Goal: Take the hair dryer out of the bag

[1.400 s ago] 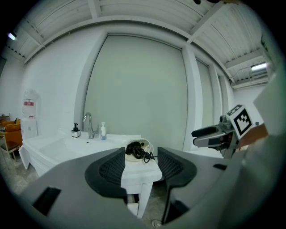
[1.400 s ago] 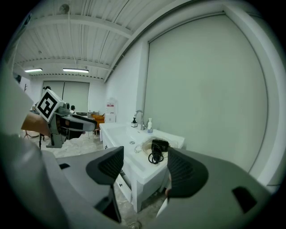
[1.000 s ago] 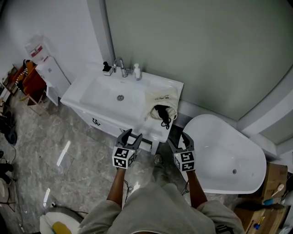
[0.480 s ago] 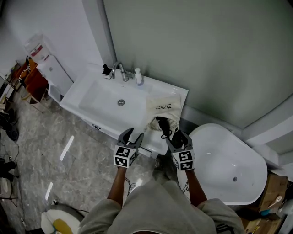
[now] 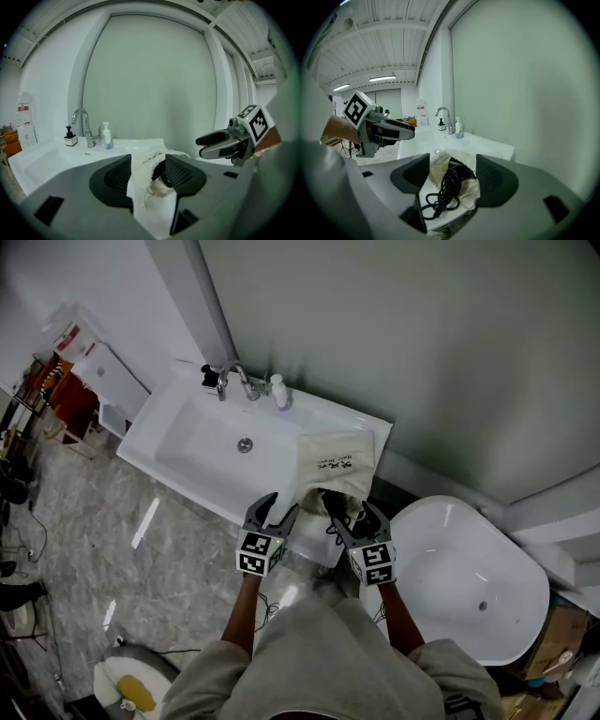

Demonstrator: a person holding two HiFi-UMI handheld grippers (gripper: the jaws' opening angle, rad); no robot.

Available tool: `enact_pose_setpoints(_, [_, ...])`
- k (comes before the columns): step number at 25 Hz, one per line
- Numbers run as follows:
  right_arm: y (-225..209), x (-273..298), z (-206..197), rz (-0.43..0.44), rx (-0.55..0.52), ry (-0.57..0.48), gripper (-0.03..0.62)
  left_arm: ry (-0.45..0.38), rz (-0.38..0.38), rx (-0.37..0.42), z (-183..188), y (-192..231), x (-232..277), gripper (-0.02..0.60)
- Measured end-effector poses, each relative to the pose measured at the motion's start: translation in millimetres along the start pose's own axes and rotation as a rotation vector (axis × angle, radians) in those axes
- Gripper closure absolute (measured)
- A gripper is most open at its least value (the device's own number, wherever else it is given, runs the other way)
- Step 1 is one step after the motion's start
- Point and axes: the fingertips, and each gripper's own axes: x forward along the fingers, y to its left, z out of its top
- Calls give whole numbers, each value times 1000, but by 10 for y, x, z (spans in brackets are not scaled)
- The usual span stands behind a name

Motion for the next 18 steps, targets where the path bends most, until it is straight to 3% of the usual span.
enact_pose_setpoints(6, [-113, 171, -105, 29, 23, 35, 303, 52, -25, 18, -56, -27, 327, 376])
enact_pose_setpoints(18, [-147, 358, -328, 20, 67, 90, 303, 147, -133, 157, -209, -122, 743, 376])
